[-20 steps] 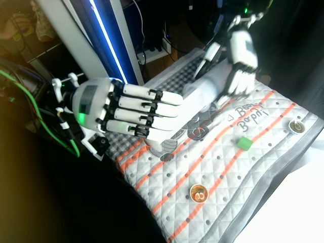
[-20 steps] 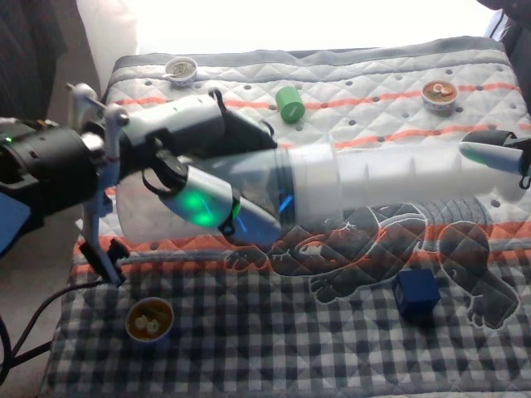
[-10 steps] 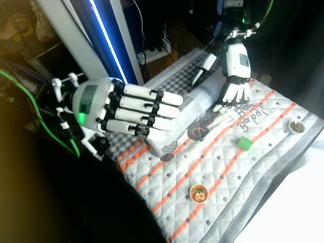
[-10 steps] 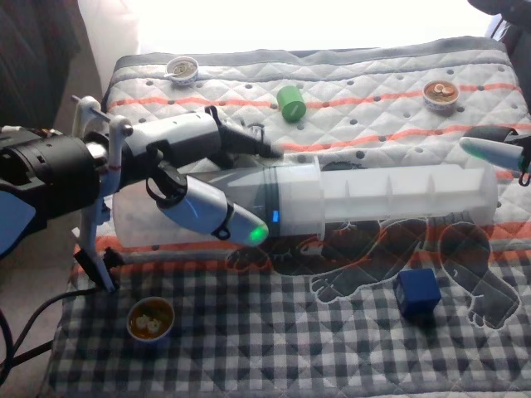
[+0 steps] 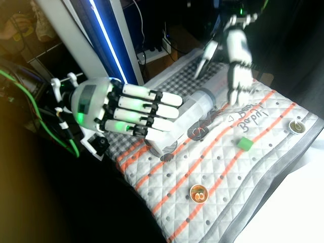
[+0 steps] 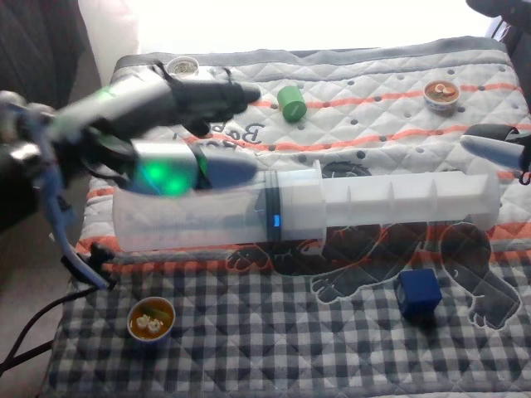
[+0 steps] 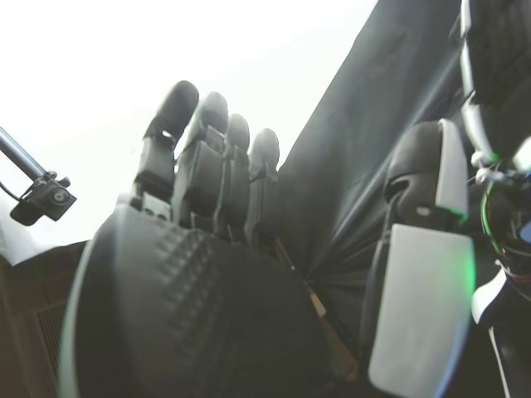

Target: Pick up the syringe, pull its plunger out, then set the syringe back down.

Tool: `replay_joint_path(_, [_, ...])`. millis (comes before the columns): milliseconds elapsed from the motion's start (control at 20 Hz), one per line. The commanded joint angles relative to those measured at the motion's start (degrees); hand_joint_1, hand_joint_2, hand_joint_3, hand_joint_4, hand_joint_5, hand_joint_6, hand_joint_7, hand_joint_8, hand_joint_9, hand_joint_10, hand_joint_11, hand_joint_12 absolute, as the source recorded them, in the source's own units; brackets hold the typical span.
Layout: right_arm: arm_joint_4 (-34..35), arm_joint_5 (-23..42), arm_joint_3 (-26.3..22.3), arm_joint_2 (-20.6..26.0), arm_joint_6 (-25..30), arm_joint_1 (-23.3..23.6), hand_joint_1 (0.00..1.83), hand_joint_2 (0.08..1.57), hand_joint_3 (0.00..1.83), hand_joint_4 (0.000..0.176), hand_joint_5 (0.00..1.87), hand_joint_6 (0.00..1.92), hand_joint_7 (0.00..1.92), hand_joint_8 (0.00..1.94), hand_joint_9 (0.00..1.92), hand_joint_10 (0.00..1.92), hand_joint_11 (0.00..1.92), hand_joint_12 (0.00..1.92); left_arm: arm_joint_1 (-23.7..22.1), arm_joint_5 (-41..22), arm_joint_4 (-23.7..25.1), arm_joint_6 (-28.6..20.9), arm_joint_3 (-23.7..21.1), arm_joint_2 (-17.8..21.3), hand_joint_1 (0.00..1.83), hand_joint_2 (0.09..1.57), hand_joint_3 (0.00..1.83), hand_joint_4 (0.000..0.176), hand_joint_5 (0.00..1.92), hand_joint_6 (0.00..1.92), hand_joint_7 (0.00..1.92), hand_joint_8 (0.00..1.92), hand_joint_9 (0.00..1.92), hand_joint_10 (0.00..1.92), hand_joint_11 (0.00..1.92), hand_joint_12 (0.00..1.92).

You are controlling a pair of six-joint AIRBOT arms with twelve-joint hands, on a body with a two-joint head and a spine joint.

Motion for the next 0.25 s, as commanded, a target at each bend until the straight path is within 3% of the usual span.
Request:
replay_joint_path(0, [-1.68, 8.44, -0.25, 0.36, 0.15, 0.14, 1.06, 0.91, 0.01, 0.000, 0.43, 0.01, 0.39, 0.01, 0.40, 0.01, 0.00, 1.07, 0.23, 14.00, 1.84, -3.22, -0.79, 1.08, 0.74, 1.18, 0.02, 0.000, 0.53, 0.07, 0.54, 0.04, 0.45, 0.13, 0.00, 1.33])
replay_joint_path(50, [-2.09, 8.90, -0.45, 0.36, 0.15, 0.14, 1.06, 0.92, 0.01, 0.000, 0.43, 0.01, 0.40, 0.01, 0.40, 0.01, 0.00, 1.08, 0.73, 16.55, 1.84, -3.41, -1.77, 1.87, 0.74, 1.19, 0.01, 0.000, 0.56, 0.06, 0.58, 0.02, 0.49, 0.11, 0.00, 1.40])
replay_joint_path(100, [-2.57, 9.63, -0.71, 0.36, 0.15, 0.14, 1.07, 0.93, 0.01, 0.000, 0.45, 0.01, 0.40, 0.01, 0.41, 0.01, 0.00, 1.14, 1.45, 20.22, 1.76, -3.40, -3.08, 2.85, 0.77, 1.21, 0.00, 0.000, 0.62, 0.11, 0.65, 0.02, 0.54, 0.22, 0.06, 1.49])
replay_joint_path(200, [-3.41, 11.33, -1.19, 0.36, 0.15, 0.14, 1.08, 0.95, 0.01, 0.000, 0.46, 0.01, 0.42, 0.01, 0.40, 0.01, 0.00, 1.14, 3.17, 27.57, 1.00, -3.39, -5.27, 4.47, 0.79, 1.24, 0.00, 0.000, 0.59, 0.35, 0.67, 0.02, 0.34, 0.79, 0.06, 1.64])
